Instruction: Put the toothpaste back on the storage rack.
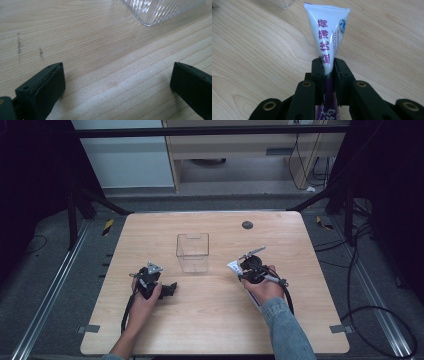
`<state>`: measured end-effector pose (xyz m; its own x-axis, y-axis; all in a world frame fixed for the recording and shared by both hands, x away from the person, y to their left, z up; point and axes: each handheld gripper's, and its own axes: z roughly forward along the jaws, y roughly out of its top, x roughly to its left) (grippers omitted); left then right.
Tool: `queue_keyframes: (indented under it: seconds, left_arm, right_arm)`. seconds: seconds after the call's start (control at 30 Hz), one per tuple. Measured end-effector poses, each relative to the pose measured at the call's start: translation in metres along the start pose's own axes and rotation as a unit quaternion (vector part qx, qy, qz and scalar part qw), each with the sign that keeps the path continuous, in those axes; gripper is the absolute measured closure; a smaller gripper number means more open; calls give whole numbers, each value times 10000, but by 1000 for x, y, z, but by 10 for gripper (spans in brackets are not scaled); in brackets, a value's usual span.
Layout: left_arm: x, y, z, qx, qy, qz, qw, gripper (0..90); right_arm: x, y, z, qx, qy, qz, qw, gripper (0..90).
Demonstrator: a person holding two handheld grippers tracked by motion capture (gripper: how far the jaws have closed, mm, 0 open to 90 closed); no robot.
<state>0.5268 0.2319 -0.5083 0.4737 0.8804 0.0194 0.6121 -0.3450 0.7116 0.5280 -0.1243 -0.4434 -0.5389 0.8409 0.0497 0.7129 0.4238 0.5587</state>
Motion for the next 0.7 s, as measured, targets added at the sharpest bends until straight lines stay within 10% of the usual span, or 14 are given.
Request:
queue_keyframes:
  seconds: [0.7]
  left_arm:
    - [0,0,0,-1,0,-1,10000,0]
  right_arm:
    - [-9,7,-31,-435,-126,159,9988,802]
